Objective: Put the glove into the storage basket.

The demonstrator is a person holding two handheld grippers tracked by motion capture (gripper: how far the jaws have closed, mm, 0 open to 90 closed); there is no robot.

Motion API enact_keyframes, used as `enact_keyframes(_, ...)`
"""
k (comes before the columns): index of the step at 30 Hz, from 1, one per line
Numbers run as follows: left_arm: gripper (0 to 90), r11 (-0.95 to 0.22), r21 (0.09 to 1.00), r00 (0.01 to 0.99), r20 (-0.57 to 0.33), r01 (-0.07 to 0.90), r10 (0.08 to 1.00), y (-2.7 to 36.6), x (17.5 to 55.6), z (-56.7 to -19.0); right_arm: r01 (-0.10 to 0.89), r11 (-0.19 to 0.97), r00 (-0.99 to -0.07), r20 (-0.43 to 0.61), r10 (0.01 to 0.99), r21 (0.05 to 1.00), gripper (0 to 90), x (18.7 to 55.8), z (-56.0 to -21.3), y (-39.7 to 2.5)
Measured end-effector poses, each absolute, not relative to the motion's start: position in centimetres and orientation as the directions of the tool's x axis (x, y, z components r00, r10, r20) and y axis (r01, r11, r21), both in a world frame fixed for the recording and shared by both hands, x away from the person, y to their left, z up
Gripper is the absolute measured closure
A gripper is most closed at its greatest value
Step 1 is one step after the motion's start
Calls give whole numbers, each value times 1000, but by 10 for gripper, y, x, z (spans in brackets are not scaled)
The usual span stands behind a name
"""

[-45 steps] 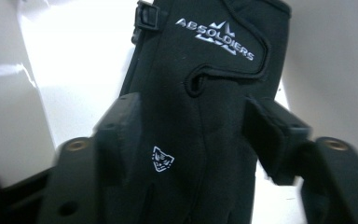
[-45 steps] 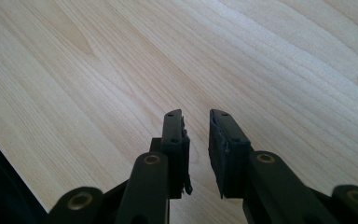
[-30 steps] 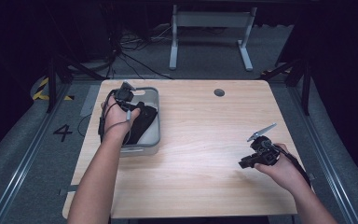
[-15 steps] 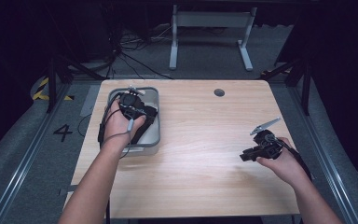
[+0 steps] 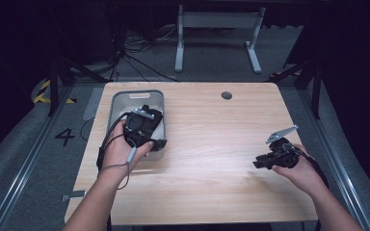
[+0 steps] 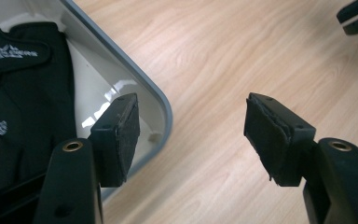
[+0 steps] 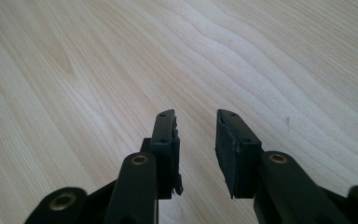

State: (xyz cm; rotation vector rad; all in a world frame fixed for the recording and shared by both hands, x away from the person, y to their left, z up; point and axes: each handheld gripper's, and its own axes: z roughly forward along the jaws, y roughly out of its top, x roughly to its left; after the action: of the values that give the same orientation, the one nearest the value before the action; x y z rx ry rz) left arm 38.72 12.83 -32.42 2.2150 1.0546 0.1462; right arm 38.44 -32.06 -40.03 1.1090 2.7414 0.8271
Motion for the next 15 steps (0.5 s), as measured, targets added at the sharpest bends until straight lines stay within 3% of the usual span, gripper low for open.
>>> enact_keyframes(15, 365, -497, 621, 731, -188, 606, 657, 124, 333, -372, 541, 609, -793, 110, 600, 580, 676, 358, -418, -319)
